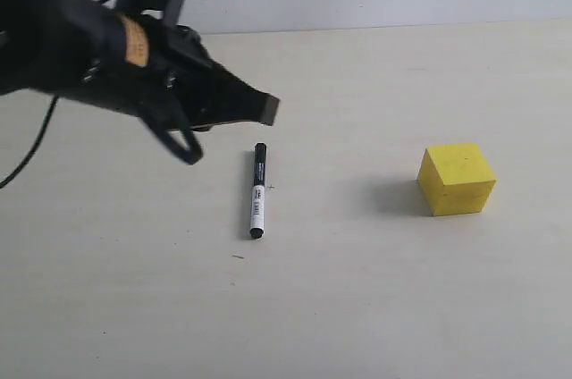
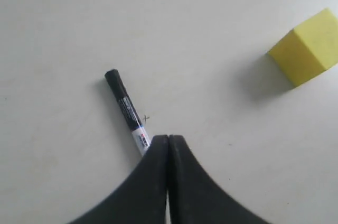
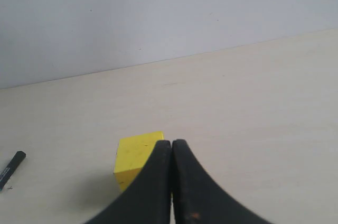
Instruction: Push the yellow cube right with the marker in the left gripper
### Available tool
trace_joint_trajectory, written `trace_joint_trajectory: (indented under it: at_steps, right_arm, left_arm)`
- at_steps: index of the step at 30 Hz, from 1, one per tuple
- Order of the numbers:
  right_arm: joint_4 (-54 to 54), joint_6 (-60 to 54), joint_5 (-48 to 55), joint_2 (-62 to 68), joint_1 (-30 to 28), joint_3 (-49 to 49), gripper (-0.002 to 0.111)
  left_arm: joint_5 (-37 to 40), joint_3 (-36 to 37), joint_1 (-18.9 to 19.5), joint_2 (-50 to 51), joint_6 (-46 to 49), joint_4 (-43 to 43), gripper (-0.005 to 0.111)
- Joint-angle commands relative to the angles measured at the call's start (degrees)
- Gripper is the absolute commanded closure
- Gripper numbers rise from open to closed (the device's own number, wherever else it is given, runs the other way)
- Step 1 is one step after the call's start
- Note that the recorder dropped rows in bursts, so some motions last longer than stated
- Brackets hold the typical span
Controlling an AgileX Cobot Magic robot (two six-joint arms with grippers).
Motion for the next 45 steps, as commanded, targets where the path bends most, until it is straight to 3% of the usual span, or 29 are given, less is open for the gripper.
trace_joint_trajectory:
  at_steps: [1, 4, 7, 10, 16, 33, 36, 42, 45]
  right_arm:
    - [-0.2, -0.2, 0.0, -0.3, 0.0, 0.3, 0.108]
    - [-0.2, -0.2, 0.0, -0.3, 0.0, 0.3, 0.108]
    - [-0.2, -0.2, 0.0, -0.3, 0.0, 0.3, 0.108]
    - [-0.2, -0.2, 0.0, -0.3, 0.0, 0.3, 0.108]
    - [-0.2, -0.2, 0.0, -0.3, 0.0, 0.3, 0.108]
    - [-0.2, -0.2, -0.4, -0.3, 0.0, 0.3, 0.108]
    - [-0.2, -0.2, -0.4, -0.3, 0.0, 0.3, 0.108]
    - [-0.2, -0.2, -0.4, -0.3, 0.0, 0.3, 0.108]
    - [-0.2, -0.2, -0.4, -0.3, 0.0, 0.3, 0.108]
  left_arm:
    - [-20.4, 13.9, 2.8, -12.5, -1.5, 0.4, 0.107]
    - [-30.7, 22.6, 4.8, -20.9, -1.5, 0.4, 0.107]
    - [-35.6, 28.8, 6.9, -29.0, -1.5, 0.4, 0.107]
    - [-32.8, 32.2, 9.4, -35.9, 1.3, 0.7, 0.107]
    - [-28.0, 33.5, 10.0, -42.4, 2.0, 0.7, 0.107]
    - [-28.1, 33.5, 10.5, -43.2, 5.0, 0.7, 0.107]
    - [-26.3, 33.6, 14.8, -45.1, 7.5, 1.1, 0.107]
    - [-21.4, 38.3, 30.2, -56.8, 6.0, 1.1, 0.107]
    - [-21.4, 41.7, 34.3, -63.7, 6.1, 1.1, 0.107]
